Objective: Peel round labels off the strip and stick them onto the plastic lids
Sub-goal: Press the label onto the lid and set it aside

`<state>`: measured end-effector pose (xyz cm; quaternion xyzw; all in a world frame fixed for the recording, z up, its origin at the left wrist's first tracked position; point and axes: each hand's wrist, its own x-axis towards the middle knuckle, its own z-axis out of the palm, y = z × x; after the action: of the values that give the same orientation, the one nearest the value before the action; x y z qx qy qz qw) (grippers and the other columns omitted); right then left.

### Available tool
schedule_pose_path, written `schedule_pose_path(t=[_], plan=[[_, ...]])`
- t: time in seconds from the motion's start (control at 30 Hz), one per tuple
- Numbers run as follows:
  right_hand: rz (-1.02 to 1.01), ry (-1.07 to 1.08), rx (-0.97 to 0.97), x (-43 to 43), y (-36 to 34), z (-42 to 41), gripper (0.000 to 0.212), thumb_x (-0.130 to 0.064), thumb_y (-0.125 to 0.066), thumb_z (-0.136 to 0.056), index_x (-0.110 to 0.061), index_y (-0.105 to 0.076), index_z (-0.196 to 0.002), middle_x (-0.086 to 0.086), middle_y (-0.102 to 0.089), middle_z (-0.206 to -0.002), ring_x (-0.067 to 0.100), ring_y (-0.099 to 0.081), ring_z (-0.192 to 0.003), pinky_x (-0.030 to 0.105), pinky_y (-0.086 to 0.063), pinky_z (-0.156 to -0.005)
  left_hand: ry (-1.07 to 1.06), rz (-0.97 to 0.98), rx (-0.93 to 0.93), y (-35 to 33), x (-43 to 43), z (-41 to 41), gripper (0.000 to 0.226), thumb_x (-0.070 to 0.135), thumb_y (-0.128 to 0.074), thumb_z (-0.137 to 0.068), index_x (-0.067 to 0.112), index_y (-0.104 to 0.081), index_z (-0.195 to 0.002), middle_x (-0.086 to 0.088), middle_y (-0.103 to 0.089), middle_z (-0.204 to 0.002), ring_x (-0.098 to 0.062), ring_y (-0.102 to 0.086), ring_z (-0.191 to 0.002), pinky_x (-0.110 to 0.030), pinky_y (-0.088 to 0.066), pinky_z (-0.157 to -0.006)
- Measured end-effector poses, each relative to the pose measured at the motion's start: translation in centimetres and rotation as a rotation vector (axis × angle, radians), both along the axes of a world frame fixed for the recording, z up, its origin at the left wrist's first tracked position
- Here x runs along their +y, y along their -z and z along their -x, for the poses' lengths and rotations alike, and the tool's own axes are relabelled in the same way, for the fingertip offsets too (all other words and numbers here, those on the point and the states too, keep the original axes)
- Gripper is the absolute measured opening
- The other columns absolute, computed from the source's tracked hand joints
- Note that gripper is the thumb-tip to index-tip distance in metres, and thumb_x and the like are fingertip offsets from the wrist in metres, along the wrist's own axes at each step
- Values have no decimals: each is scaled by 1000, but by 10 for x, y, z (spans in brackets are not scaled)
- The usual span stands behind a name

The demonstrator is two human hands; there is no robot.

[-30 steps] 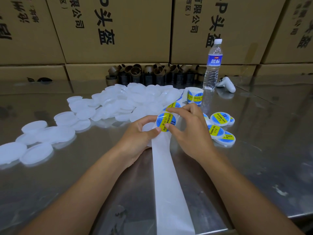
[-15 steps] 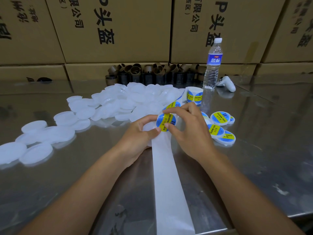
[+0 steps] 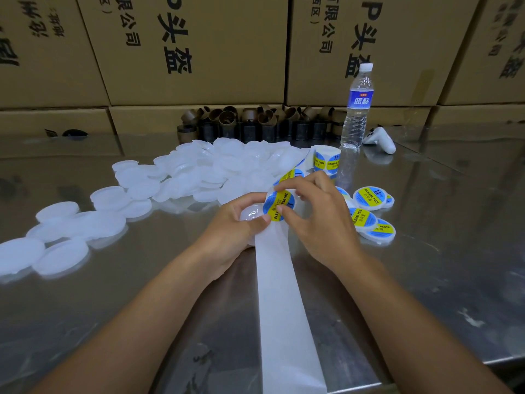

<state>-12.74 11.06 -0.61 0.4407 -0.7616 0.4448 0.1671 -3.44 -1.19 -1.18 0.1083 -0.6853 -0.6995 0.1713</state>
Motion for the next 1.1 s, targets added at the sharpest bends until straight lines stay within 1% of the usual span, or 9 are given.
schedule_pose_path(t=[0.23,0.4,0.5,0.6,0.73,0.87,1.0,1.03,1.1], plan=[[2,-32,-36,-1,2,2,20,-7,-61,-84,-22,-60,-97,-5,-47,-96,11,-49,-89,34,-44,-79,-35,-44,-16,-1,2,1,30,2,-57,-92,11,-61,-121,-14,-66,-110,-24,-65,-87,-37,-54,-81],[5,-46,-82,-3,4,3,23,-4,-56,-84,-26,-49,-87,-10,-47,-94,4,-45,-89,29,-39,-79,-18,-77,-1,-2,3,0,29,0,-59,-90,9,-63,-117,-14,-69,-105,-22,-67,-86,-32,-58,-77],[22,-39,-96,-3,4,4,21,-2,-54,-83,-23,-48,-84,-6,-53,-93,7,-47,-89,29,-40,-78,-25,-82,-9,-2,2,0,33,-3,-60,-89,9,-62,-120,-19,-67,-114,-27,-66,-95,-39,-56,-86],[50,-43,-149,-3,3,3,19,-1,-51,-83,-20,-48,-83,-5,-57,-93,10,-50,-91,30,-41,-80,-32,-69,-28,-2,2,0,38,-9,-59,-87,12,-63,-119,-18,-67,-115,-31,-66,-101,-43,-54,-90],[58,-30,-188,-4,2,2,17,0,-47,-84,-17,-46,-83,-5,-58,-92,14,-51,-90,34,-43,-78,-30,-68,-38,-2,1,0,40,-11,-58,-86,13,-64,-118,-15,-70,-111,-31,-68,-100,-40,-55,-89],[66,-12,-202,-4,2,3,15,-2,-45,-86,-16,-47,-86,-8,-58,-88,13,-50,-78,36,-43,-71,-45,-81,-32,-2,2,0,37,-8,-60,-86,15,-66,-115,-13,-71,-110,-27,-69,-96,-37,-56,-86],[117,3,-216,-5,2,3,16,-2,-45,-87,-18,-46,-83,-1,-62,-85,22,-55,-80,43,-46,-71,-68,-86,-31,-1,1,1,33,-7,-61,-86,15,-66,-110,-13,-71,-107,-24,-70,-91,-34,-57,-81],[143,8,-227,-5,1,3,15,-2,-46,-87,-17,-46,-83,-1,-62,-83,21,-56,-79,42,-47,-71,-77,-86,-34,-1,0,1,32,-7,-61,-86,16,-66,-108,-13,-72,-106,-23,-70,-89,-32,-58,-79],[221,6,-266,-5,-1,3,20,0,-46,-87,-19,-45,-81,-8,-57,-78,8,-54,-74,27,-45,-67,-93,-90,-40,-1,0,1,31,-7,-61,-86,15,-66,-108,-14,-72,-105,-23,-70,-86,-31,-59,-76]])
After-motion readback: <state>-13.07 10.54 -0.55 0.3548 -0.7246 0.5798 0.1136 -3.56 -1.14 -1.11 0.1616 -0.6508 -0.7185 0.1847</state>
